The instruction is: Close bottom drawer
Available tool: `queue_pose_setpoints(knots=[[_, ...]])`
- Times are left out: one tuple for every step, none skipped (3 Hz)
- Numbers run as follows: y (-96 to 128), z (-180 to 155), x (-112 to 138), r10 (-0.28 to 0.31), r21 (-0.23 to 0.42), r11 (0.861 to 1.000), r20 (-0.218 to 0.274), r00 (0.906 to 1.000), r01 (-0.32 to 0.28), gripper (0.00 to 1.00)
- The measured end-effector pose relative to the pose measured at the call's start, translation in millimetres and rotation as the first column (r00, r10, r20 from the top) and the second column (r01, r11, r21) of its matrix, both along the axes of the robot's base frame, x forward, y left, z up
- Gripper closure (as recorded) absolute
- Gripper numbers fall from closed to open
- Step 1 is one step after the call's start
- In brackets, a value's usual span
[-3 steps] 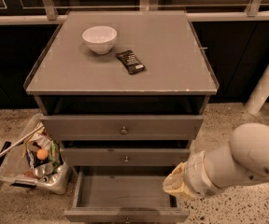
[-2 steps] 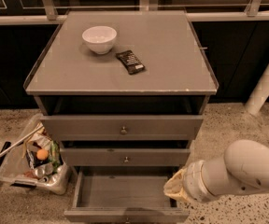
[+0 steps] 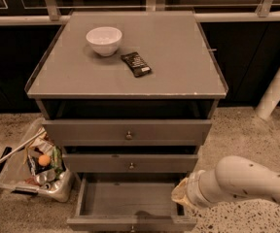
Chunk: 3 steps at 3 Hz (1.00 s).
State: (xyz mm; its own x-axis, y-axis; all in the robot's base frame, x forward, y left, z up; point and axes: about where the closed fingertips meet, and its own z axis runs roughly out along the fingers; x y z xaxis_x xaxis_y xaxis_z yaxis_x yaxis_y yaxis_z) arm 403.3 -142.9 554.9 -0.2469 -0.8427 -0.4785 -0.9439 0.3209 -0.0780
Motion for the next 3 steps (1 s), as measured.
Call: queue_pose_setpoints(knots=[[-23.6,-26.6,21.9,-0.029,-0.089,0.996,-0.004,0.9996,0.028,1.00],[-23.6,-26.6,21.9,-0.029,-0.089,0.996,-0.004,0.9996,0.028,1.00],[-23.6,-28.5,22.1,-0.046,-0.077,0.996,0.012,0.9989,0.047,1.00]])
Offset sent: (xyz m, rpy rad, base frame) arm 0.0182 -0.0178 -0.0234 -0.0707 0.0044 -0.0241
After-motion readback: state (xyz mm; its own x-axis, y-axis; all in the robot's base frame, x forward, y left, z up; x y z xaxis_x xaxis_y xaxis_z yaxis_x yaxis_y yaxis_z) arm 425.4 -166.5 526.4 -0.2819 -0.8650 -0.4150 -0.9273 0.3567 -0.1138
